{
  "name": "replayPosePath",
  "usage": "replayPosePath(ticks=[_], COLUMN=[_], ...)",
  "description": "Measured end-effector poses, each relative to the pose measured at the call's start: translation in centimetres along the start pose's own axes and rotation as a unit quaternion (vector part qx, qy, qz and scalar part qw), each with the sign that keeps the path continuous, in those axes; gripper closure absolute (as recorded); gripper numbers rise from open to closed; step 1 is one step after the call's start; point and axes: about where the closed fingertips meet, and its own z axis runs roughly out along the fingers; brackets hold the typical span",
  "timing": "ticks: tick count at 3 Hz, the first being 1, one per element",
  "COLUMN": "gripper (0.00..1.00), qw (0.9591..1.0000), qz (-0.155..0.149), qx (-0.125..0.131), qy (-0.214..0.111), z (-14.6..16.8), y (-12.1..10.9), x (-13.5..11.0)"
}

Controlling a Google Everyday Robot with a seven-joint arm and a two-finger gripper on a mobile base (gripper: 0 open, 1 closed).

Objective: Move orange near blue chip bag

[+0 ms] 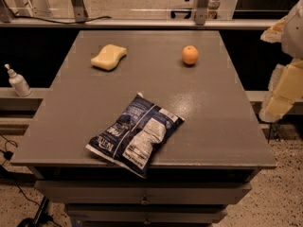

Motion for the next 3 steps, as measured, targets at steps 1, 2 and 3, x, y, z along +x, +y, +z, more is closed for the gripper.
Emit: replayPosePath(ticks=[1,2,3], gripper=[0.00,0.00,0.00], qw=[1.0000,0.9998,0.9979], qz=[0.000,-0.004,-0.009], qx=[0.000,0.013,0.046], qy=[0.000,-0.015,-0.046], z=[0.0,0.4,1.8], y=[0.0,-0.8,-4.2], x=[0.0,0.2,0.3])
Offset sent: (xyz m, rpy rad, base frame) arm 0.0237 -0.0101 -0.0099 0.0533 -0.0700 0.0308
